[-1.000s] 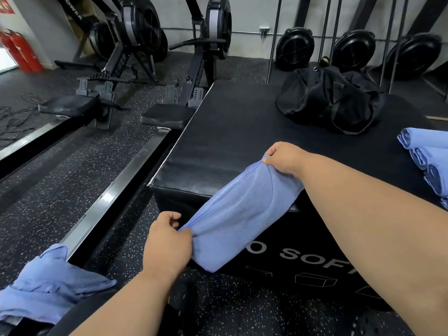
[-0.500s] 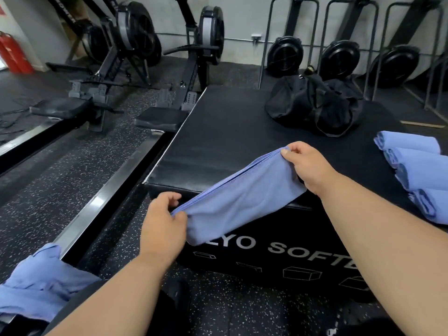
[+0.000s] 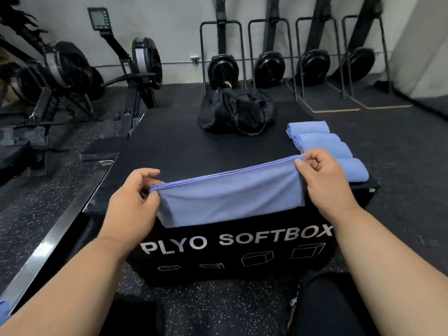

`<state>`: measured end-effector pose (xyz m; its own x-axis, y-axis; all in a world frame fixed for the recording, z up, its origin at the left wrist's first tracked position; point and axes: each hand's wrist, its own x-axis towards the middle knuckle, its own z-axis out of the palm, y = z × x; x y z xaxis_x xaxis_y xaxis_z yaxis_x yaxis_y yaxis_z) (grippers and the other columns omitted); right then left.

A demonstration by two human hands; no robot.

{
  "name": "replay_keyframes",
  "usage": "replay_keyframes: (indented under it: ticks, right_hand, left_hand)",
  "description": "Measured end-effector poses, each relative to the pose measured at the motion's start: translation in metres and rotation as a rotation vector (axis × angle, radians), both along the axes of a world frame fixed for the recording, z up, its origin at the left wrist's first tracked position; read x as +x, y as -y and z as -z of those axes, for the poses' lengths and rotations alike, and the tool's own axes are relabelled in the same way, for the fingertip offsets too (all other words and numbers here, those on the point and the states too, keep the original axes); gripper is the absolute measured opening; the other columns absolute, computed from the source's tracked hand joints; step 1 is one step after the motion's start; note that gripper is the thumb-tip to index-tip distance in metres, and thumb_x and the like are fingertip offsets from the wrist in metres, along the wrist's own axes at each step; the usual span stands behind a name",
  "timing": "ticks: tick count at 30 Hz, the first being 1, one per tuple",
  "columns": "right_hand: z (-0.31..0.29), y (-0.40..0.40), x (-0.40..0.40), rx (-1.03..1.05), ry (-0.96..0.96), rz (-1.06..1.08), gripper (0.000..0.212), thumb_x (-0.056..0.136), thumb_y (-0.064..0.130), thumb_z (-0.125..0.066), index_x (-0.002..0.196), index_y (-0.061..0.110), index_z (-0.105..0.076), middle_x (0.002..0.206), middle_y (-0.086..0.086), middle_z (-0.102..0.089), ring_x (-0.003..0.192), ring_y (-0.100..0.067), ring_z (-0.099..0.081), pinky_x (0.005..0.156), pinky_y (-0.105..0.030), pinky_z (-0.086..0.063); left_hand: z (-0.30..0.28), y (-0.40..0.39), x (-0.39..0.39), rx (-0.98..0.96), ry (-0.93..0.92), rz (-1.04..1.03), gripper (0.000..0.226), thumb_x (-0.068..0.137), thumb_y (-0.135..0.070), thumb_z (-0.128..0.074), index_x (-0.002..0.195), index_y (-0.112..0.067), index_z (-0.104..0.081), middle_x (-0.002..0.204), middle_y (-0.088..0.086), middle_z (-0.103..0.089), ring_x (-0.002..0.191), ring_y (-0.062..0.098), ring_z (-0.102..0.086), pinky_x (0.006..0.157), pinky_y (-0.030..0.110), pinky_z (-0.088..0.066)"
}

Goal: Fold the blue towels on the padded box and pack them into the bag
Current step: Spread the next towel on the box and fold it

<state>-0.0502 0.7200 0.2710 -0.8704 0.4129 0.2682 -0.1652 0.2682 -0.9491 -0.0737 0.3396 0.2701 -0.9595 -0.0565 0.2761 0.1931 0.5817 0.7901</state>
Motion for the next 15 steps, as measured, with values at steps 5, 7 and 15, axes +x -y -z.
replay_keyframes:
  ticks: [5, 7, 15]
  right_hand:
    - [0.002, -0.024, 0.024, -0.086, -0.074, 0.063, 0.018, 0.102, 0.016, -0.068, 0.091, 0.028, -0.059, 0.070, 0.013, -0.050, 0.061, -0.002, -0.044, 0.061, -0.015, -0.040]
    - [0.008, -0.031, 0.030, -0.078, -0.060, 0.079, 0.016, 0.102, 0.017, -0.068, 0.092, 0.026, -0.059, 0.072, 0.011, -0.050, 0.063, -0.003, -0.045, 0.061, -0.015, -0.040]
    - [0.033, -0.059, 0.043, -0.123, -0.013, 0.127, 0.009, 0.104, 0.021, -0.064, 0.099, 0.026, -0.059, 0.083, 0.006, -0.058, 0.074, -0.004, -0.053, 0.075, -0.023, -0.045]
  left_hand:
    - [-0.010, -0.025, 0.006, -0.042, -0.043, 0.051, 0.036, 0.095, -0.005, -0.062, 0.111, -0.037, -0.066, 0.102, -0.031, -0.071, 0.089, 0.003, -0.065, 0.084, 0.026, -0.050]
    - [-0.011, -0.033, 0.005, -0.091, -0.075, 0.076, 0.037, 0.095, -0.003, -0.062, 0.107, -0.038, -0.069, 0.104, -0.033, -0.069, 0.091, -0.002, -0.065, 0.084, 0.020, -0.048]
    - [0.004, -0.068, -0.005, 0.038, 0.074, 0.136, 0.037, 0.097, -0.001, -0.059, 0.094, -0.033, -0.077, 0.100, -0.019, -0.075, 0.093, 0.001, -0.067, 0.085, 0.021, -0.050]
